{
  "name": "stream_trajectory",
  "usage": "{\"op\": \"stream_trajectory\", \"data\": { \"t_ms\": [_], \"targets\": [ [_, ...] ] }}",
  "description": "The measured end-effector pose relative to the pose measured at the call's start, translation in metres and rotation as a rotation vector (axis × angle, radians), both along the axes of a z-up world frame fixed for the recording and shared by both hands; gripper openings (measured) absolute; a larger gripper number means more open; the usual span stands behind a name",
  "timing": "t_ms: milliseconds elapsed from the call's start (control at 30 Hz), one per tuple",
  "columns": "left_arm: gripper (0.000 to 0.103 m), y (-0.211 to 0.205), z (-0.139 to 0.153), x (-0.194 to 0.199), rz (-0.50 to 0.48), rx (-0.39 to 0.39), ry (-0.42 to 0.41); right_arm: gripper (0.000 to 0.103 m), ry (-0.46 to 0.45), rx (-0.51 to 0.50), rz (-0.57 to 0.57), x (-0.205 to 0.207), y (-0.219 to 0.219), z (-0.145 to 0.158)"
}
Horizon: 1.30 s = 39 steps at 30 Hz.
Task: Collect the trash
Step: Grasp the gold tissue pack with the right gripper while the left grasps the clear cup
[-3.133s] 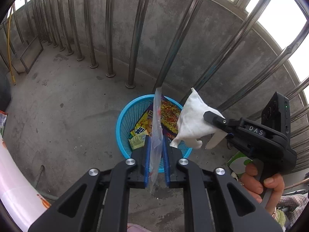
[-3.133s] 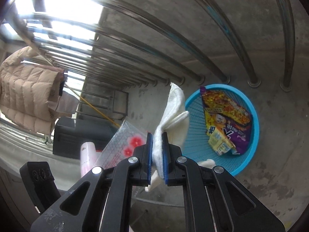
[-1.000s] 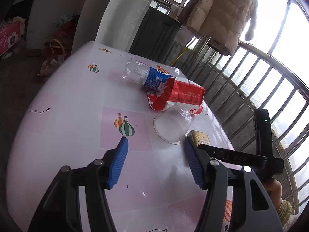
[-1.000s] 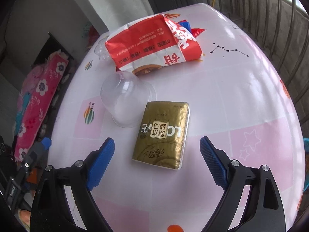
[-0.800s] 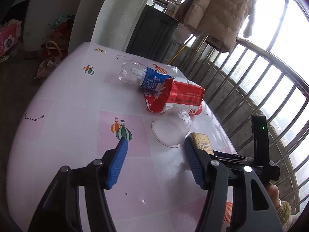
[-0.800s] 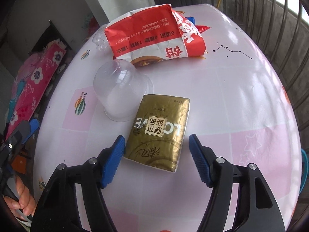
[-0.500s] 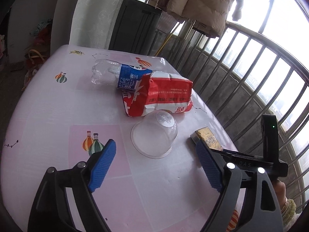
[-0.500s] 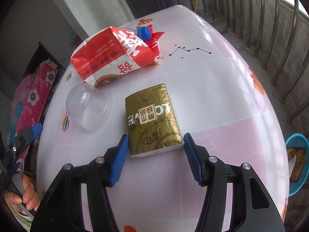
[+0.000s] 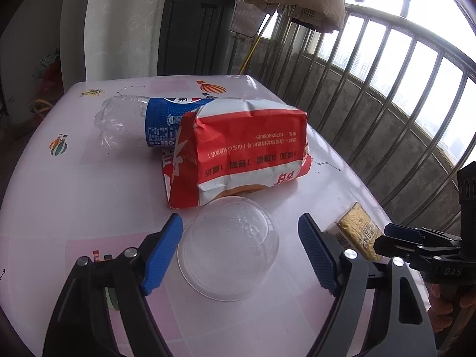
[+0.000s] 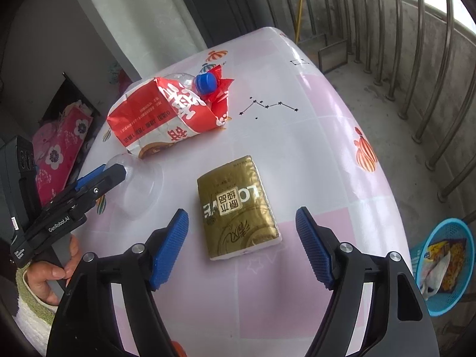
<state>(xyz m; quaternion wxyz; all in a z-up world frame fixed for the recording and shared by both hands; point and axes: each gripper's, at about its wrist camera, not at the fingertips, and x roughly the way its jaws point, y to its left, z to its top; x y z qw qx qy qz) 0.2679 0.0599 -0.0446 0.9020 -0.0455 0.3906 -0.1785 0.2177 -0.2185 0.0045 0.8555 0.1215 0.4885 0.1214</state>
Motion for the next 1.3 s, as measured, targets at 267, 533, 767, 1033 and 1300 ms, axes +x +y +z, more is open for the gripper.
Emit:
{"op": "stream_trajectory", "data": {
  "t_ms": [267, 533, 767, 1033, 1300],
  "targets": [
    [0.062, 0.005, -0.001, -0.01, 0.01, -0.008, 0.019, 0.069, 0.052, -0.05, 0.084, 0.008, 0.014, -0.016],
    [0.062, 0.013, 0.0, -0.059, -0.029, 0.008, 0.037, 0.05, 0.095, -0.058, 0.087, -0.02, 0.011, -0.013],
    [0.062, 0.022, 0.005, -0.123, -0.087, 0.005, 0.052, 0.05, 0.142, -0.058, 0.086, -0.067, 0.002, -0.008],
    [0.073, 0.031, 0.0, -0.152, -0.078, -0.02, 0.06, 0.065, 0.119, -0.076, 0.075, -0.086, 0.003, -0.004],
    [0.073, 0.031, -0.011, -0.146, -0.054, -0.018, 0.073, 0.071, 0.098, -0.118, 0.089, -0.072, 0.017, -0.008]
  ]
}}
